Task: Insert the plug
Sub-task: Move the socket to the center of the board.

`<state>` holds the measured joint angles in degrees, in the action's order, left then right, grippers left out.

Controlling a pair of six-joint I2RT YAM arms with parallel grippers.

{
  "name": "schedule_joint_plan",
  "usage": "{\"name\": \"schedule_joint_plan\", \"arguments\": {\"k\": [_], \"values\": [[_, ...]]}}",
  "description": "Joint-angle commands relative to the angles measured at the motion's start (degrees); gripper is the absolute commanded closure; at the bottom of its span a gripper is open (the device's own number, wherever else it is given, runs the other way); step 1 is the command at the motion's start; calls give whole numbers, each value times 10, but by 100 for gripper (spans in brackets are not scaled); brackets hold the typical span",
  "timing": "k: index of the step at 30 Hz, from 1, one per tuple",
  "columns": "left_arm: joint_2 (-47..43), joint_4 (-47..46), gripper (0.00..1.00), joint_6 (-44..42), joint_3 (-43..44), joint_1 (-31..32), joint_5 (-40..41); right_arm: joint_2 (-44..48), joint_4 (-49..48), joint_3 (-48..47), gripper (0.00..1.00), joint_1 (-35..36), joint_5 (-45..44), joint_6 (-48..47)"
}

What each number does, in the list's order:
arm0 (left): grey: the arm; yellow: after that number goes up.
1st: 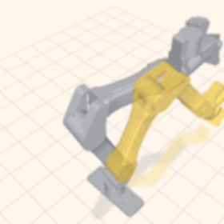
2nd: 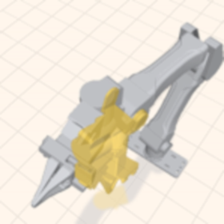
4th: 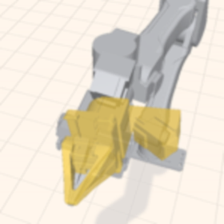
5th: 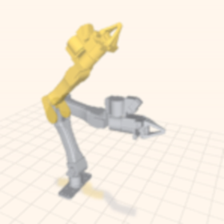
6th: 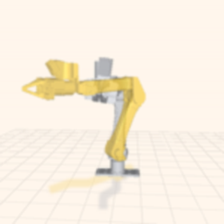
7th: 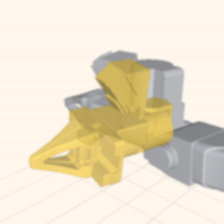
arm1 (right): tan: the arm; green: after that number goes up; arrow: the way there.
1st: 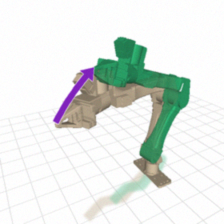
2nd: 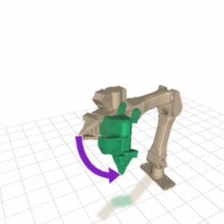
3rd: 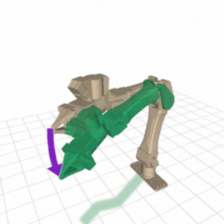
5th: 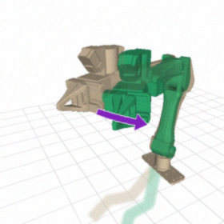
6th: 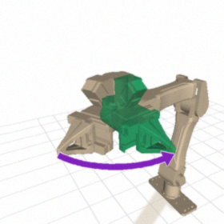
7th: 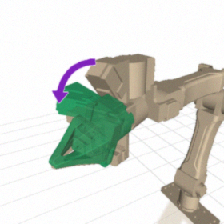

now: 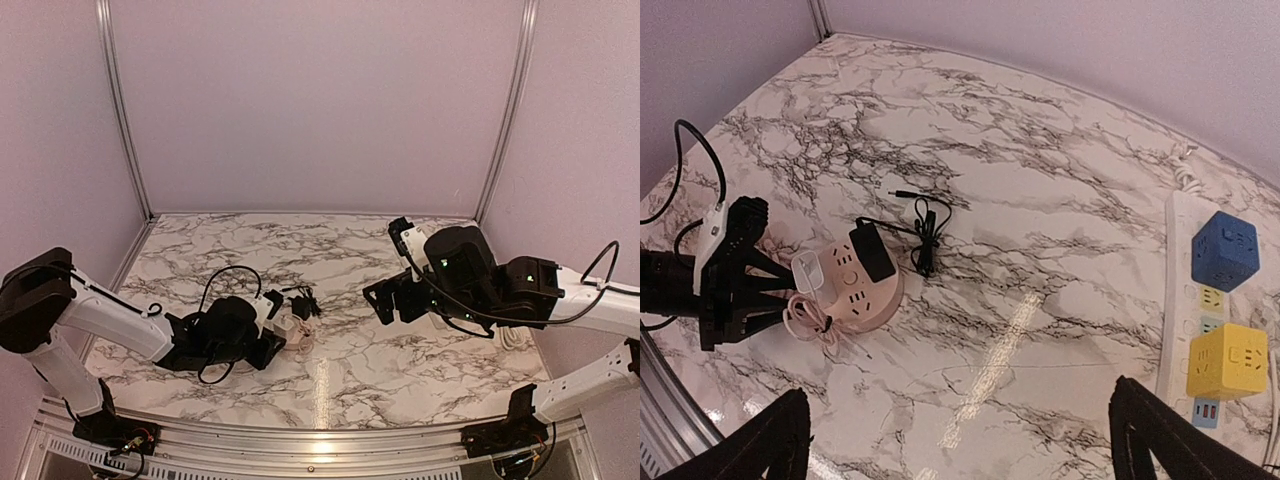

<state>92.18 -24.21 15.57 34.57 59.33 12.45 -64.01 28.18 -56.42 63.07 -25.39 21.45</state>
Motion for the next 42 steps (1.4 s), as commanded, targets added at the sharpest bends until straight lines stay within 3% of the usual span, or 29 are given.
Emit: {"name": "schedule_joint_plan", "arguments": {"k": [1, 13, 18, 23, 28, 31, 34, 42], "values": [[27, -13, 67, 14, 29, 5, -18, 5, -4, -1, 1, -3, -2, 6], [158, -26, 63, 54, 169, 29, -25, 4, 0, 0, 2, -4, -18, 5], [120, -68, 58, 59, 150, 36, -35, -22, 24, -20, 2, -4, -36, 16], [3, -53, 44, 63, 79, 61, -7, -81, 18, -56, 1, -4, 7, 3], [-156, -18, 37, 108, -28, 72, 58, -120, -69, -66, 1, 8, 132, -53], [-276, 39, 28, 149, -81, 72, 125, -155, -82, -95, 1, 31, 128, -85], [-383, 112, 2, 183, -119, 72, 181, -225, -67, -152, 2, 56, 121, -114], [-618, 305, 1, 240, -160, 72, 283, -407, -75, -288, 9, 82, 130, -127]]}}
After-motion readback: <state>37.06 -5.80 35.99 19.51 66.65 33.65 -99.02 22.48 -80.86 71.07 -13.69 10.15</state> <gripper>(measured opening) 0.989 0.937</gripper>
